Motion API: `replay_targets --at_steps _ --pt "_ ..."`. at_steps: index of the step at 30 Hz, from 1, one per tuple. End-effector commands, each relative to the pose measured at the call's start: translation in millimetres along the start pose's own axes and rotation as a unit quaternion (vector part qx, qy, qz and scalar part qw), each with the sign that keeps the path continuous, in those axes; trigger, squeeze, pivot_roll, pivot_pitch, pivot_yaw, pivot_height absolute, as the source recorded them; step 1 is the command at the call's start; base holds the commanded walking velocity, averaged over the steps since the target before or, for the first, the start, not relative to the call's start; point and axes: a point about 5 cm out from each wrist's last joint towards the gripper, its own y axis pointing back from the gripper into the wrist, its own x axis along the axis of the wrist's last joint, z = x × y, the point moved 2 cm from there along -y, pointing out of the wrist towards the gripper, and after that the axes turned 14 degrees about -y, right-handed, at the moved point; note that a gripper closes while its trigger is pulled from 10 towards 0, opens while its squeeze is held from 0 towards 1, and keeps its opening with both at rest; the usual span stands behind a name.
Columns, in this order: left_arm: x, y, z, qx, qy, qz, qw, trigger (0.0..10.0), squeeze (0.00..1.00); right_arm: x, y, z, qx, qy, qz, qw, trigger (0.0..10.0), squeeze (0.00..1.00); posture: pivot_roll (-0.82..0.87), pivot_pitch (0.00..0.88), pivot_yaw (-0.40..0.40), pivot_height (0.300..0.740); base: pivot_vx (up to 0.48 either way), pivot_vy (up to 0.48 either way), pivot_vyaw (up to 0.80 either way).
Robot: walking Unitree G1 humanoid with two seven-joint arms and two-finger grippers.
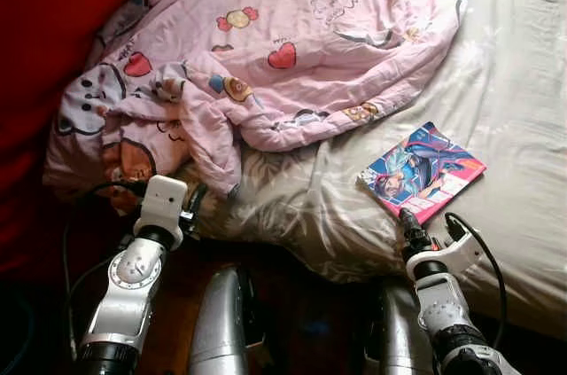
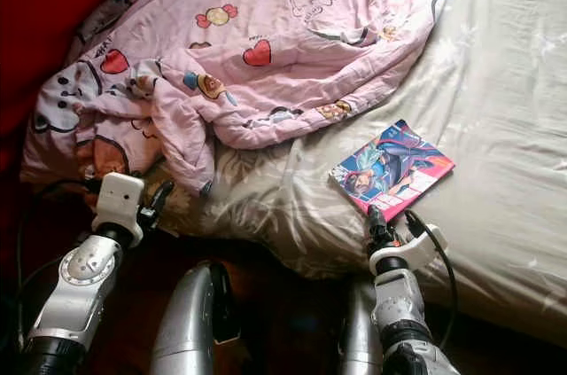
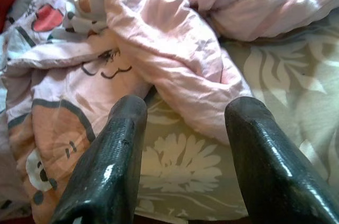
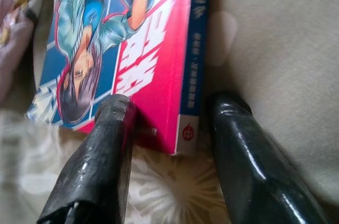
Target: Clean up the room
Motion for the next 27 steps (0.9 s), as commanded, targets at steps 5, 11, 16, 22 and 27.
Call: replay_targets --at_steps 5,11,16,22,27 --pt "-6 4.0 0.0 -0.007 -0.02 -0.009 1.0 10.0 0.0 -37 10.3 18.3 -0.047 -0.058 -0.062 0.995 0.0 0.0 0.1 0.304 0.129 0.57 0.0 0.0 0.0" --pt "-9 3.3 -0.2 -0.007 -0.025 -0.011 1.0 10.0 0.0 -29 5.0 10.3 -0.029 -0.058 -0.05 0.997 0.0 0.0 0.09 0.28 0.122 0.57 0.0 0.0 0.0" --pt "-9 0.8 -0.3 -0.007 -0.027 -0.01 1.0 10.0 0.0 -26 4.8 10.5 -0.028 -0.059 -0.046 0.997 0.0 0.0 0.09 0.27 0.121 0.57 0.0 0.0 0.0" --pt "-7 -8.2 1.0 -0.004 -0.029 -0.006 1.0 10.0 0.0 -21 2.4 7.7 -0.026 -0.048 -0.043 0.998 0.0 0.0 0.07 0.23 0.111 0.57 0.0 0.0 0.0" --pt "-9 -13.8 3.4 0.0 -0.02 -0.008 1.0 10.0 0.0 -13 1.0 7.6 -0.031 -0.04 -0.025 0.998 0.0 0.0 0.06 0.191 0.103 0.57 0.0 0.0 0.0"
